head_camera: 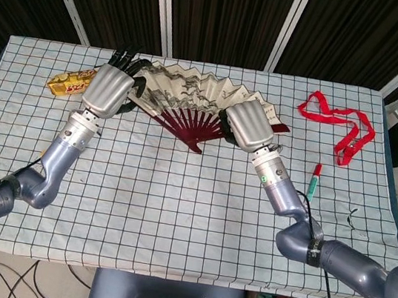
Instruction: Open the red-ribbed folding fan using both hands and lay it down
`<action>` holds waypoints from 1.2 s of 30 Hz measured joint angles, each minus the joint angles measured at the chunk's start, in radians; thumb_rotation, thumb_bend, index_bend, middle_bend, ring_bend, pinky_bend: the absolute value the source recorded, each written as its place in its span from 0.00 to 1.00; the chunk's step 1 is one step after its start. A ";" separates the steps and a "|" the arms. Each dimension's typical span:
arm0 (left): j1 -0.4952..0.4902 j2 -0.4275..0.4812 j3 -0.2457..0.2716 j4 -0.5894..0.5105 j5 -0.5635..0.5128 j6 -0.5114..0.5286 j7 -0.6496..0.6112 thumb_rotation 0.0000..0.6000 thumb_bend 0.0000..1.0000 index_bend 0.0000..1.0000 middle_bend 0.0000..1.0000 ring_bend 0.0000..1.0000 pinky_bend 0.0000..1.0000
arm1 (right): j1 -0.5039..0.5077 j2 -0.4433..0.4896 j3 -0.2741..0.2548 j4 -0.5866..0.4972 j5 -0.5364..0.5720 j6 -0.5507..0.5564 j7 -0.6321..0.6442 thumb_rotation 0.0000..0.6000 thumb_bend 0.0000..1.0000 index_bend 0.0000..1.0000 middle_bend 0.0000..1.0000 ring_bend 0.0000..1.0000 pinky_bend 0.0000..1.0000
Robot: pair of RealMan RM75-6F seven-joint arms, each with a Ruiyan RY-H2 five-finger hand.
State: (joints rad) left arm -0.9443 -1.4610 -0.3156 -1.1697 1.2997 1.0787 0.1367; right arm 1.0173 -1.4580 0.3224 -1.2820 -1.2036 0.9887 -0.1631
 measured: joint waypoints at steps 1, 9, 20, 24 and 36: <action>0.002 0.003 0.001 -0.005 -0.001 0.001 0.003 1.00 0.36 0.65 0.23 0.01 0.03 | -0.005 0.005 -0.001 -0.003 0.003 0.002 -0.006 1.00 0.50 0.91 1.00 1.00 0.93; 0.022 0.020 0.016 -0.040 0.002 0.017 0.020 1.00 0.36 0.65 0.23 0.01 0.03 | -0.037 0.025 -0.020 -0.020 0.005 0.017 -0.042 1.00 0.50 0.91 1.00 1.00 0.93; 0.039 0.010 0.038 -0.049 0.009 0.025 0.029 1.00 0.36 0.65 0.23 0.01 0.03 | -0.082 0.026 -0.049 -0.029 -0.002 0.045 -0.066 1.00 0.50 0.92 1.00 1.00 0.93; 0.047 -0.004 0.048 -0.043 0.012 0.029 0.029 1.00 0.36 0.65 0.23 0.01 0.02 | -0.099 0.023 -0.063 -0.019 -0.018 0.062 -0.078 1.00 0.50 0.92 1.00 1.00 0.93; 0.055 -0.057 0.067 0.003 0.009 0.017 0.030 1.00 0.36 0.65 0.23 0.01 0.03 | -0.144 0.005 -0.086 -0.002 -0.035 0.079 -0.058 1.00 0.51 0.92 1.00 1.00 0.93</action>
State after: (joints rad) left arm -0.8896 -1.5182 -0.2483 -1.1668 1.3087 1.0962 0.1672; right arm 0.8731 -1.4527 0.2367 -1.2838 -1.2384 1.0672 -0.2215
